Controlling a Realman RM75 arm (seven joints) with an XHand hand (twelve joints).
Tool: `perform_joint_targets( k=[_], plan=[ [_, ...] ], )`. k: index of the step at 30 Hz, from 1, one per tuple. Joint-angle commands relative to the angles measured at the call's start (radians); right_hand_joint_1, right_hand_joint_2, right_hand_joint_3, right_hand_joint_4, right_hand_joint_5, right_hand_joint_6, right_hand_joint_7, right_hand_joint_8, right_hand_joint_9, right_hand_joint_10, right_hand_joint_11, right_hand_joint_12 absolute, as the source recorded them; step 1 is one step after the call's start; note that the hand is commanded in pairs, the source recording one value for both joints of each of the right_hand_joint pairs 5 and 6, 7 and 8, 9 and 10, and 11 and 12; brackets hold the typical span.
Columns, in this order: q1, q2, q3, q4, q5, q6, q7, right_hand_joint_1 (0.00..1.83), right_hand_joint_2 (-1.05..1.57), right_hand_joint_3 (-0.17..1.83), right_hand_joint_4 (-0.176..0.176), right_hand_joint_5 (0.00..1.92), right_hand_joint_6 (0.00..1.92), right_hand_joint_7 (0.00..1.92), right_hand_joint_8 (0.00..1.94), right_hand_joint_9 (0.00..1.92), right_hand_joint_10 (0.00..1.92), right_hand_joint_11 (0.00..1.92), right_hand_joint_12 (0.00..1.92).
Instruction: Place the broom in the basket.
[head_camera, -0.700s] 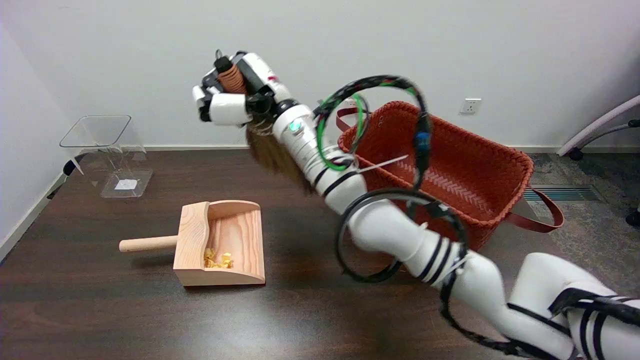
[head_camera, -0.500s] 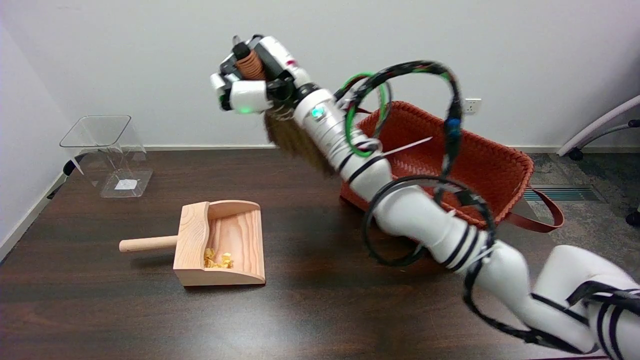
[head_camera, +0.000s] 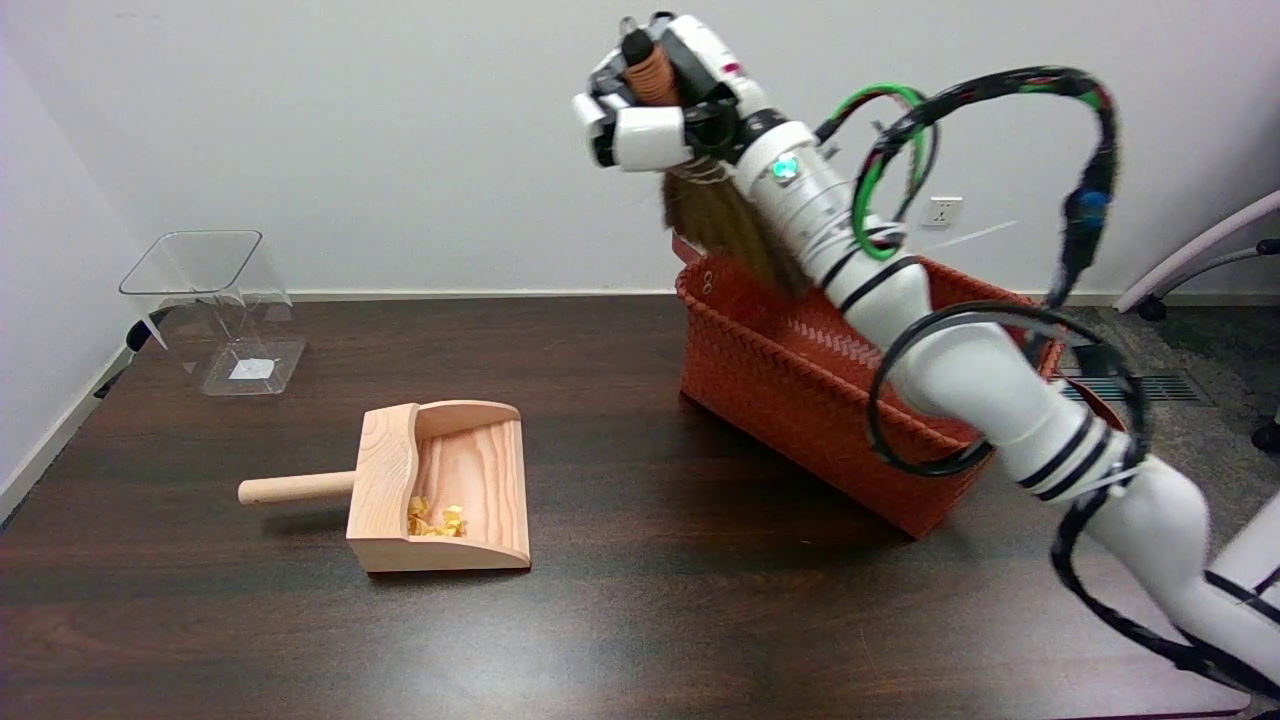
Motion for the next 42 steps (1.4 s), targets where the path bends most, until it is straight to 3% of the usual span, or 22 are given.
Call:
perform_joint_targets(
  k=[1,10,22,42],
  plan=[
    [-0.125,0.231,0.194,-0.022,0.082,-0.054,0.026,1.07,0.70,1.24,0.000,1.92,1.92,1.92,1.92,1.92,1.92,1.92,1.92],
    [-0.166,0.237,0.211,0.088,0.180,-0.054,0.120,1.08,0.62,1.29,0.000,1.92,1.92,1.92,1.92,1.92,1.92,1.92,1.92],
    [-0.173,0.232,0.138,0.184,0.177,-0.031,0.240,1.08,0.43,1.43,0.000,1.92,1.92,1.92,1.92,1.92,1.92,1.92,1.92],
    [-0.172,0.146,0.048,0.242,0.130,0.044,0.278,1.08,0.21,1.57,0.000,1.92,1.92,1.92,1.92,1.92,1.92,1.92,1.92]
  ],
)
